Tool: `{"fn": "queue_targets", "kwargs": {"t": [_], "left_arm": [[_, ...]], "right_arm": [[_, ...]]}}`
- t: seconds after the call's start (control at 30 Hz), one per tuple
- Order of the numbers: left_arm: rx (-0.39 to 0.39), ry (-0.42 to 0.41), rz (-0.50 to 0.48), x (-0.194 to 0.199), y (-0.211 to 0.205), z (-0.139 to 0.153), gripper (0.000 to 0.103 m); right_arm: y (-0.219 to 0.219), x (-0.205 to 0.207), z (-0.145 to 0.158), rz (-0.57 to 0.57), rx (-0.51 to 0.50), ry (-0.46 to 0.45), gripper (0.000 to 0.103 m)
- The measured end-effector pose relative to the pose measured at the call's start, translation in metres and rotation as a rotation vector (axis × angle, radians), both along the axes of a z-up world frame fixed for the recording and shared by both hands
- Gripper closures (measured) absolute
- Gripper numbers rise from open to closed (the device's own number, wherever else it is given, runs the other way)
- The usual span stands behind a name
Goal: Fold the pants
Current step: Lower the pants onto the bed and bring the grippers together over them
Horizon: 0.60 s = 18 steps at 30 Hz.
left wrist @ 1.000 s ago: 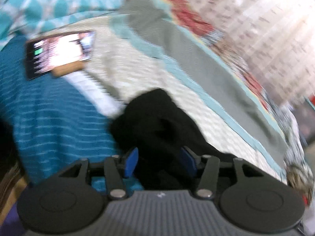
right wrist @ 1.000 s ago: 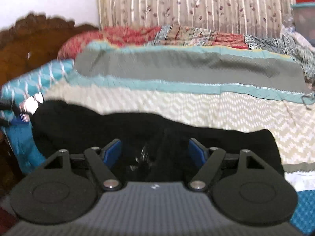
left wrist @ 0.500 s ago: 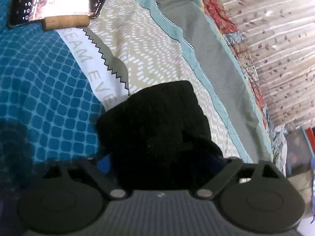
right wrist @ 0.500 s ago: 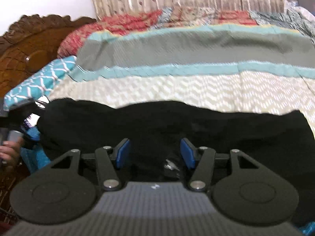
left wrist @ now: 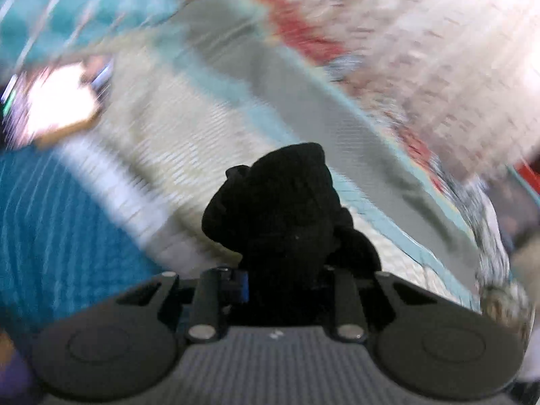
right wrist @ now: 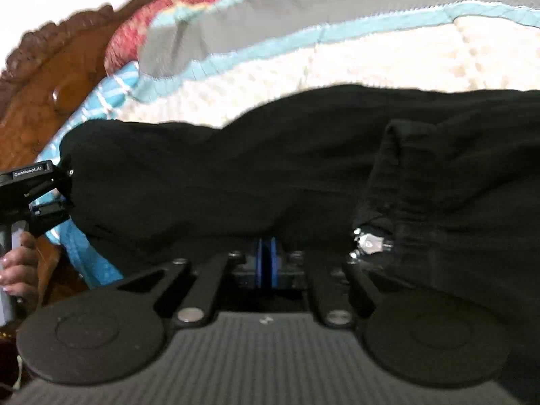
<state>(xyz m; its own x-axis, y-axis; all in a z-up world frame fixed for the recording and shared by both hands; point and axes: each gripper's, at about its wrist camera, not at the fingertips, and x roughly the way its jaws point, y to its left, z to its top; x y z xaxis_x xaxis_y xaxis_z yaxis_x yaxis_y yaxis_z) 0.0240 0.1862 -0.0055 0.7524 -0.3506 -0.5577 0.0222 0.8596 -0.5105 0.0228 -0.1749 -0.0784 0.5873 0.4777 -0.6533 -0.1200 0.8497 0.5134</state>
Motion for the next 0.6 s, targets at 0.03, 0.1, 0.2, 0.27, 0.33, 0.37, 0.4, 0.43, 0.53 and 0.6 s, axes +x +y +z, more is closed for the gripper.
{"fn": "queue_targets", "kwargs": {"t": [0.03,0.1,0.2,0.27,0.33,0.37,0.4,0.43,0.53,0.6], "left_arm": [[0.034,-0.042,-0.037,-0.004,-0.013,0.011,0.08],[0.1,-0.117,-0.117,-0.013,-0.041,0.027,0.08],[0.279,-0.208,-0.264,-0.03,-0.093,0.039,0.079],[0.392,-0.195,-0.393,-0.035,-0.13,0.03,0.069],[0.504,-0.13,-0.538,-0.04,-0.163,0.008,0.064],[0.545,-0.107,-0.589,-0.044,-0.176,-0.002,0.063],[0.572,-0.093,-0.638,-0.05,-0.185,-0.009,0.062],[0.595,-0.103,-0.674,-0.057,-0.191,-0.013,0.057],[0.626,-0.159,-0.705,-0.07,-0.188,-0.003,0.049],[0.558,-0.142,-0.694,-0.064,-0.172,0.012,0.049]], "right_arm": [[-0.004,-0.003,0.002,-0.007,0.015,-0.008,0.092],[-0.013,-0.009,0.005,-0.031,0.047,-0.023,0.092],[-0.029,-0.015,0.012,-0.079,0.106,-0.046,0.091],[-0.041,-0.017,0.014,-0.111,0.151,-0.058,0.09],[-0.047,-0.018,0.013,-0.14,0.168,-0.056,0.084],[-0.05,-0.019,0.012,-0.15,0.164,-0.053,0.082],[-0.051,-0.019,0.01,-0.159,0.159,-0.048,0.081],[-0.052,-0.021,0.01,-0.168,0.155,-0.045,0.081],[-0.065,-0.034,0.017,-0.198,0.156,-0.078,0.075],[-0.082,-0.043,0.025,-0.239,0.151,-0.111,0.07]]}}
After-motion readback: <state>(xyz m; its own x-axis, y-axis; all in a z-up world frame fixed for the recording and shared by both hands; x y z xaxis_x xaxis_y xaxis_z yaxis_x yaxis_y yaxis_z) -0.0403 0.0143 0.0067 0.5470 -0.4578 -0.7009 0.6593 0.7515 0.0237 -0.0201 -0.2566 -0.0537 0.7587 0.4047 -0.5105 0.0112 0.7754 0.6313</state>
